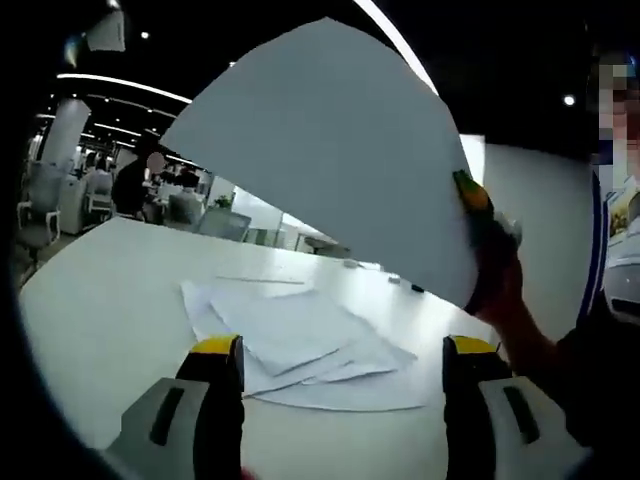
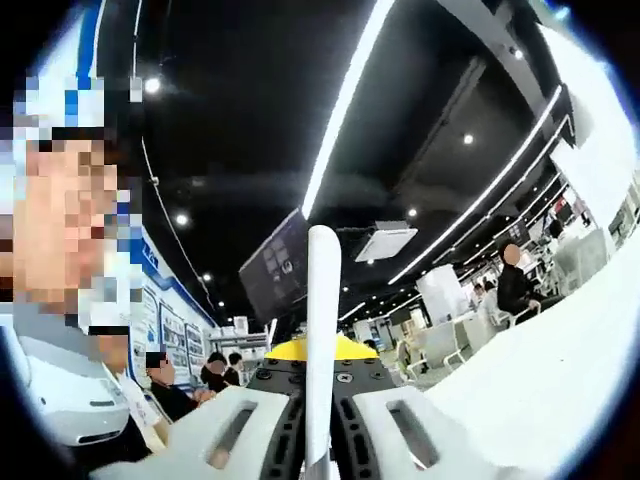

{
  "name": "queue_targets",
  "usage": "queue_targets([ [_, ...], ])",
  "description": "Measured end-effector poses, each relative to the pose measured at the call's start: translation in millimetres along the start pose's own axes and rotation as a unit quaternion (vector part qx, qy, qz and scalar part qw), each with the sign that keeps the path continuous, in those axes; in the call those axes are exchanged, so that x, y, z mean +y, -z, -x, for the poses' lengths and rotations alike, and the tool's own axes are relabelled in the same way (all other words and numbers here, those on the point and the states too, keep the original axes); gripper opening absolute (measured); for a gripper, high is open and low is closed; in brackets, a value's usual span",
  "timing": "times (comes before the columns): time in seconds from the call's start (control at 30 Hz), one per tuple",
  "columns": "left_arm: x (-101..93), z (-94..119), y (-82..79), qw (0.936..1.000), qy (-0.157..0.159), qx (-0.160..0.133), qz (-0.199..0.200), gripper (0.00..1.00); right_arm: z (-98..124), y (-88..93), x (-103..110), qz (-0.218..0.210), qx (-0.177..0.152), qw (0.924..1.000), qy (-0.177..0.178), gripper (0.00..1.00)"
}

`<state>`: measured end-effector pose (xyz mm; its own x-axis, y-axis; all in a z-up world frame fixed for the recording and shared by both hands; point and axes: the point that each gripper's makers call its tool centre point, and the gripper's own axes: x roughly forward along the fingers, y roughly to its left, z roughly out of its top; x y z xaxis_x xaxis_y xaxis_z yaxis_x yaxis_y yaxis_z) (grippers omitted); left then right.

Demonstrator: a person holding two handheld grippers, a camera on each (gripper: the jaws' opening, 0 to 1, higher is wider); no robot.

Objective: Organize the stack of printing papers by aligning and flattening the scattered papers on the table

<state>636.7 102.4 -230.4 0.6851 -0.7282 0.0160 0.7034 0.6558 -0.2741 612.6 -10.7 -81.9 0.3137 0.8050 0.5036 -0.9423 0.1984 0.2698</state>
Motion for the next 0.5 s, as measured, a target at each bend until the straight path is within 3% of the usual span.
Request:
queue_targets([
  [0.2, 0.2, -4.4, -19.5, 0.9992, 0.005, -0.040, 0.000, 0.84, -0.8, 8.7, -5.9, -0.003, -0.002, 0.9999, 0.012, 0.00],
  [0.5, 0.7, -11.1, -29.7, 0.9947, 0.029, -0.090, 0.040, 0.82, 2.1, 27.5, -13.2, -0.037, 0.003, 0.9991, 0.019, 0.00],
])
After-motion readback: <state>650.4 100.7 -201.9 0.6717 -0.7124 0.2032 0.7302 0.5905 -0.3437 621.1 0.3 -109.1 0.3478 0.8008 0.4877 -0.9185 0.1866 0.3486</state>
